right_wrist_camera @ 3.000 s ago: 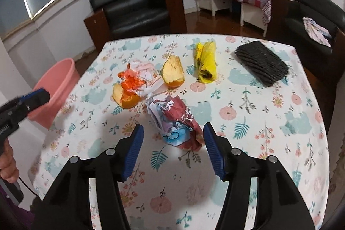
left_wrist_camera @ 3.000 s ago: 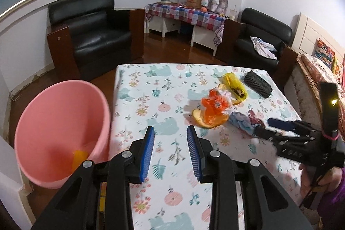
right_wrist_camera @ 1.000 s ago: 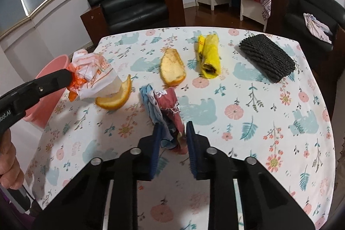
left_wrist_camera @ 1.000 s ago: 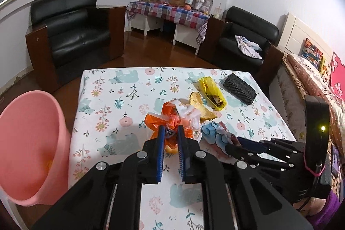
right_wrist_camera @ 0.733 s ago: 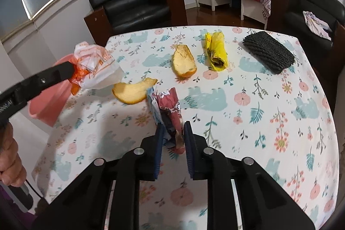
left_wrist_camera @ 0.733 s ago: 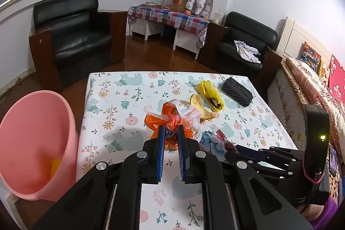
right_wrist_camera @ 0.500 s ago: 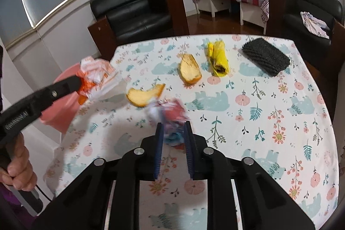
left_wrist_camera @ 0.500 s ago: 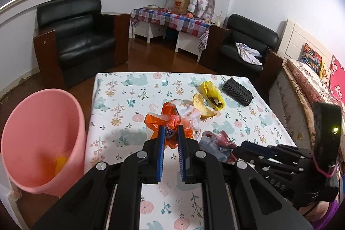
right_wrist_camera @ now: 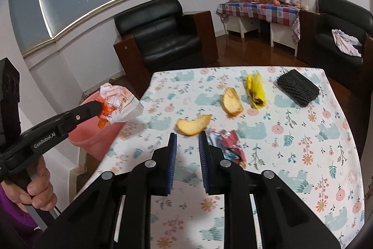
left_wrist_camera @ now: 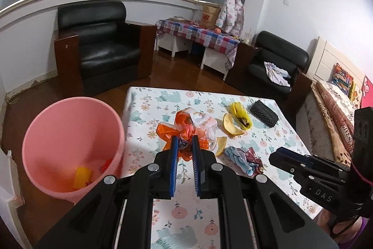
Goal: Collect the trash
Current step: 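Carry the orange-and-white bag with the left tool over the pink bin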
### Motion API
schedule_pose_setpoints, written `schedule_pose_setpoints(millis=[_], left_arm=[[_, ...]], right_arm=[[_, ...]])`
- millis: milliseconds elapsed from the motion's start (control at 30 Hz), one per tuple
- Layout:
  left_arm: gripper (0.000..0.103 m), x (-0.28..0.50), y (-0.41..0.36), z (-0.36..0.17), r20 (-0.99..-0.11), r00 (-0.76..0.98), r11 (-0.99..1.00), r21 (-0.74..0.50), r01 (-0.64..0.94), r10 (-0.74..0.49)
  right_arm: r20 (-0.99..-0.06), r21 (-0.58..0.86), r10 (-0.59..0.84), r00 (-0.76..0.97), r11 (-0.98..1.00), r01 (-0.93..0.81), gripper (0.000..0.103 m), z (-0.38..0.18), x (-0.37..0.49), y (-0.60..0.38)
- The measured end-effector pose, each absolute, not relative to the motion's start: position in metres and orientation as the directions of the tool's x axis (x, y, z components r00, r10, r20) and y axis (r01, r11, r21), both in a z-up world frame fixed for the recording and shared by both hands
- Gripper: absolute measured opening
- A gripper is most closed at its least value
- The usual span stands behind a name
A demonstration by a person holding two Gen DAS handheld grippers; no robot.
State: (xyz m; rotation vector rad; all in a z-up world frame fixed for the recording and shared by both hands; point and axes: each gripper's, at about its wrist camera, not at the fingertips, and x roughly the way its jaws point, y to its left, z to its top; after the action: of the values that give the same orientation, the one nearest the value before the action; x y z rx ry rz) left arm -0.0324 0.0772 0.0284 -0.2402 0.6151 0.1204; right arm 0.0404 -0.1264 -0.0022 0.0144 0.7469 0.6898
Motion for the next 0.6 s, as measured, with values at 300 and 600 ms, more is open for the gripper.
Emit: schedule_pose_setpoints(millis=[300,600], left_arm=[[0.011,-0.062,0.101,0.042,-0.540,0.837,0.953,-0.201,-0.228,0.086],[0.011,-0.088,0.133,0.048,-0.516,0.845,0.930,-0.222,-0.295,0.145]], right_arm=[[-0.595,0.231,0.621,0.510,0.740,-0.631,0.020,0.016,0.020,-0.096],[-0.586,0.257,0.668,0.459,0.690,-0.677,0.020,0.030,0.013,-0.056]])
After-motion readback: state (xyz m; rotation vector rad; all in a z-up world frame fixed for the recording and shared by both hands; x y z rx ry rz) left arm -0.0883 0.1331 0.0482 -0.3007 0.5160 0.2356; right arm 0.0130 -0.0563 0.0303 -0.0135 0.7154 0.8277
